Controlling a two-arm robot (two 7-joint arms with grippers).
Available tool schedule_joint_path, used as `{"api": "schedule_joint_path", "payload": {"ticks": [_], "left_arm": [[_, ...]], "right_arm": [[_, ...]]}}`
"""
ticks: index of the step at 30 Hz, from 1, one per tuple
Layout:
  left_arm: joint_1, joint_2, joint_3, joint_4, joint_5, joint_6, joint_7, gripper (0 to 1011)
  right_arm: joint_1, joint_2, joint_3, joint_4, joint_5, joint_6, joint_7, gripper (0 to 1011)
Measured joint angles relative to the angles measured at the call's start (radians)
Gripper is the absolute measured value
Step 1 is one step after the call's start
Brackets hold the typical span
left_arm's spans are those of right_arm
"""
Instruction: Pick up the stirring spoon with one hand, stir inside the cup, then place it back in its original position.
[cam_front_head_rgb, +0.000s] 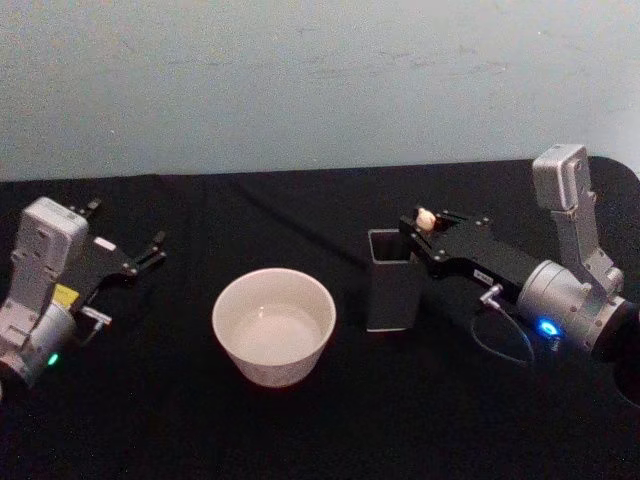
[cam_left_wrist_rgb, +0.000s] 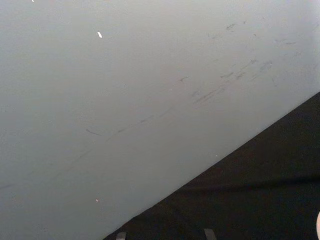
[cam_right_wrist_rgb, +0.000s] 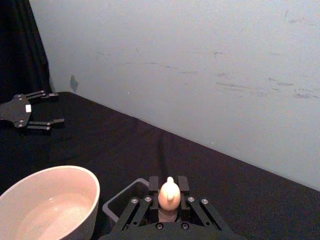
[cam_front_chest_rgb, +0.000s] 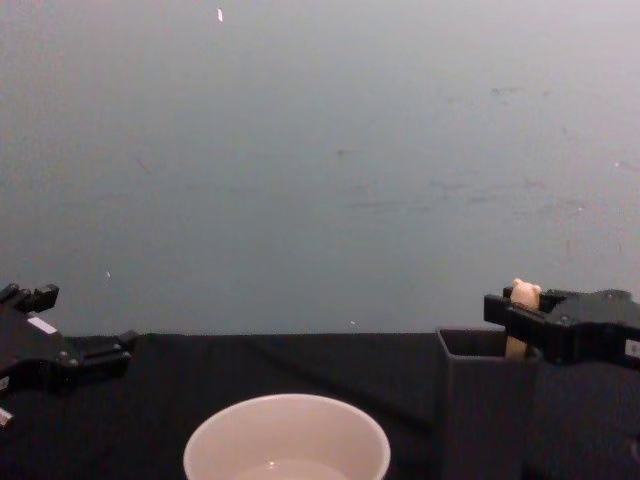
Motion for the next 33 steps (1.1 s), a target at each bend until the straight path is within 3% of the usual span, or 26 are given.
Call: {"api": "schedule_joint_path", "payload": {"ticks": [2, 14, 26, 33], "left_arm": [[0.0, 0.0, 0.0, 0.0, 0.0, 0.0, 0.0, 1001], [0.0, 0.0, 0.0, 0.0, 0.0, 0.0, 0.0, 1001], [0.0, 0.0, 0.0, 0.0, 0.0, 0.0, 0.0, 1001], [0.0, 0.0, 0.0, 0.0, 0.0, 0.0, 0.0, 1001]], "right_arm": [[0.0, 0.0, 0.0, 0.0, 0.0, 0.0, 0.0, 214], [-0.006, -0.015, 0.042, -0.048, 0.001, -0.011, 0.014, 211], [0.001, -0.012, 0.111, -0.141, 0.058, -0.057, 0.042, 211], [0.02, -0.016, 0.121, -0.153, 0.073, -0.077, 0.051, 211]]}}
